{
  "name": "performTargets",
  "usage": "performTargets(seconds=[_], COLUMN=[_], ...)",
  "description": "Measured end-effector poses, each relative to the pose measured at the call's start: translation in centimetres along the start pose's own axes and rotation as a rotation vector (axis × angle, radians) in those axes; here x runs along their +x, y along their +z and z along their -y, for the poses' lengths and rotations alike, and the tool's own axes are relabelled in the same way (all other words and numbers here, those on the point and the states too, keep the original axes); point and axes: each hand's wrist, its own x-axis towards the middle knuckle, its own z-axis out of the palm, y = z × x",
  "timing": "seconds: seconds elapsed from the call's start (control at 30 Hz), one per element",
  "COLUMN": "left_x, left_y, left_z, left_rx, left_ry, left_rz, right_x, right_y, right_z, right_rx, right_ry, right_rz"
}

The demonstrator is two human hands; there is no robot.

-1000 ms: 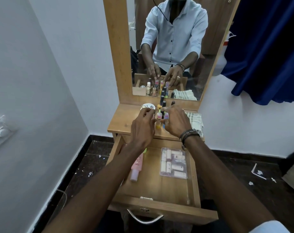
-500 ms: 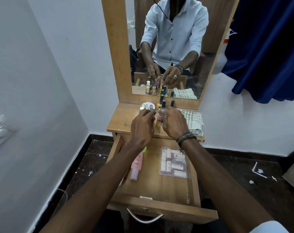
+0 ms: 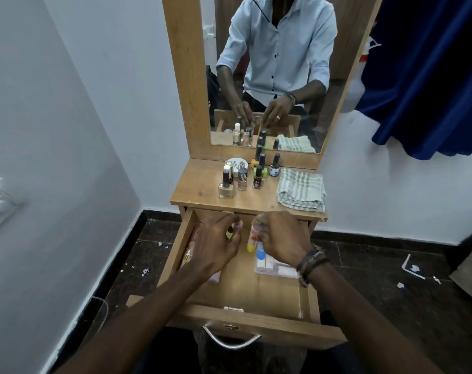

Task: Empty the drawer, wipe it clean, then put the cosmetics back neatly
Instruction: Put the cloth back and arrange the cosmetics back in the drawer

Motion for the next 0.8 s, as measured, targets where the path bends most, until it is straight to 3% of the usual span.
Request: performTargets(seconds=[0.17, 0.33, 0.6, 0.8], left_x=[-0.7, -0.5, -0.3, -0.1], left_y=[1.8, 2.9, 4.0, 3.9], left_z=[2.3, 2.8, 1.8, 1.5], left_rx=[0.087, 0.121, 0.042, 0.118], left_ry=[-0.156, -0.234, -0.130, -0.076], left_rz=[0.166, 0.182, 0.197, 0.210], right_x=[1.0, 1.6, 2.4, 2.6], right_y=[4.2, 6.5, 8.3, 9.0], right_z=[-0.7, -1.1, -1.2, -1.5], right_rx=[-0.017, -0.030, -0.045, -0.022], right_ry=[0.061, 0.136, 0.160, 0.135], right_rz=[-0.032, -0.141, -0.219, -0.238])
